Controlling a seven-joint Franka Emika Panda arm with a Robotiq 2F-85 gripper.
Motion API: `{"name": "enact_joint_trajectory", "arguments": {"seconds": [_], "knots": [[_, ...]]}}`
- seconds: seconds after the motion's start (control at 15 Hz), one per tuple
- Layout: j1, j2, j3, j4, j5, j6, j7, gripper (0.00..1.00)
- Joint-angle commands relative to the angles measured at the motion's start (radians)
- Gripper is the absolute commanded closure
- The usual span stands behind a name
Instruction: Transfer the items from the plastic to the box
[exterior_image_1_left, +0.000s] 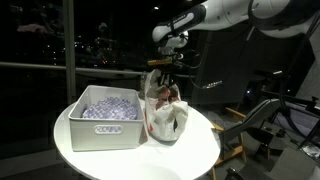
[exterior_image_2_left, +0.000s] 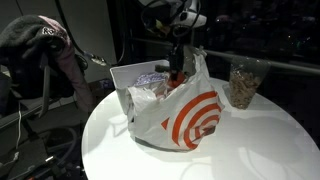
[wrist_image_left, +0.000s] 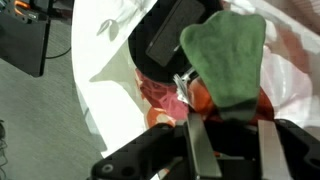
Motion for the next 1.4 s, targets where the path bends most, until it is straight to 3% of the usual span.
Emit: {"name": "enact_joint_trajectory", "arguments": {"seconds": [0.0,0.4,0.8,1.0,1.07,1.13,1.33], "knots": [[0.013,-0.181,0.034,-0.108,-0.010,0.091,-0.068,1.00],[0.074,-0.258,0.116,-0.124,-0.056,0.247,-0.133,1.00],[0.139,-0.140,0.184,-0.101,-0.071,0.503,-0.256,1.00],[0.145,-0.060,0.199,-0.089,-0.022,0.547,-0.347,1.00],[0.148,-0.040,0.199,-0.088,-0.010,0.550,-0.365,0.98],[0.145,-0.028,0.204,-0.091,0.010,0.549,-0.400,0.75],[0.132,-0.018,0.210,-0.099,0.071,0.526,-0.497,0.65]]}}
